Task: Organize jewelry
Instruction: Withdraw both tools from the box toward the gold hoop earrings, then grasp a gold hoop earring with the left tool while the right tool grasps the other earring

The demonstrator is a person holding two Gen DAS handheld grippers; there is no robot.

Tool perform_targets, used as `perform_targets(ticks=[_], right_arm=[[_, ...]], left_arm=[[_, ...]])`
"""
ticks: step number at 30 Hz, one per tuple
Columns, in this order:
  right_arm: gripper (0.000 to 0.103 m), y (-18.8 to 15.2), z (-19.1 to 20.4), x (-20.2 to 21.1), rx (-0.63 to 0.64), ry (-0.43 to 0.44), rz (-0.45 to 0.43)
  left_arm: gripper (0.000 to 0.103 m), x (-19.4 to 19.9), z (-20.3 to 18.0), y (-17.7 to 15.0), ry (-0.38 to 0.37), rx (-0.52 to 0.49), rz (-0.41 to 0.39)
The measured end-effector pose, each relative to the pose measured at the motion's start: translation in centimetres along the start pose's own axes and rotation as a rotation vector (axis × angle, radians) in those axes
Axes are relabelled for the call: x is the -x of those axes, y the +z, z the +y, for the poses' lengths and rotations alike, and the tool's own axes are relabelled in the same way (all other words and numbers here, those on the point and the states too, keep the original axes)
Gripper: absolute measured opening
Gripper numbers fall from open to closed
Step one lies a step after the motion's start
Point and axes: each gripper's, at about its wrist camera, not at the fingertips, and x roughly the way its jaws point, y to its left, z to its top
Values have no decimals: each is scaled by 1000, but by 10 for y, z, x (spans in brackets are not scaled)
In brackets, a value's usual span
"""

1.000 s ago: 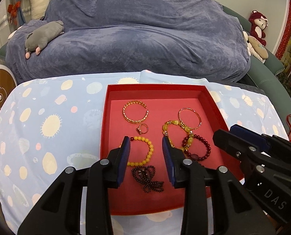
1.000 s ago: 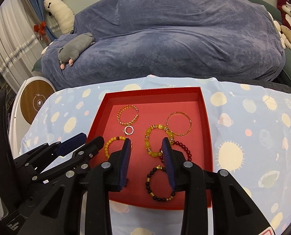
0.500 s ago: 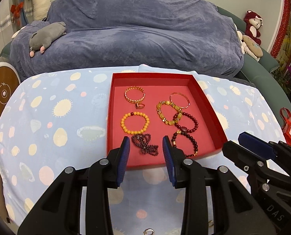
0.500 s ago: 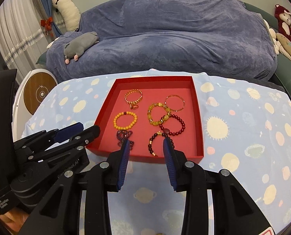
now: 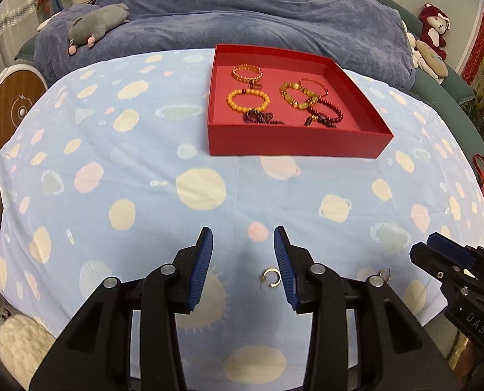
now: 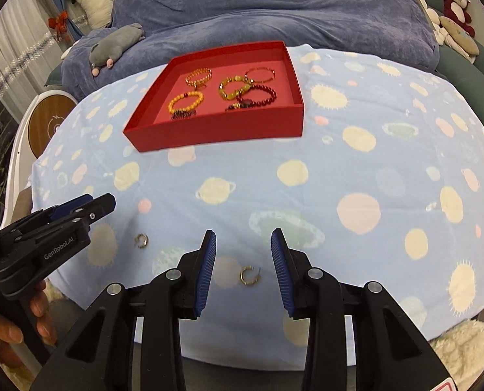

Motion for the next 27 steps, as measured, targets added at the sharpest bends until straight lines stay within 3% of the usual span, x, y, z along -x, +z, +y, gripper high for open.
perform_targets(ticks=[11, 21, 27], right_arm=[[35, -35, -3, -25, -1, -12, 49], [35, -31, -2, -35, -7, -18, 42], [26, -31, -1, -39, -1, -34, 41]], left_arm=[[39, -8, 0, -46, 9, 12, 18], [42, -11, 1, -53, 7, 20, 23], [42, -11, 1, -54, 9, 16, 24]])
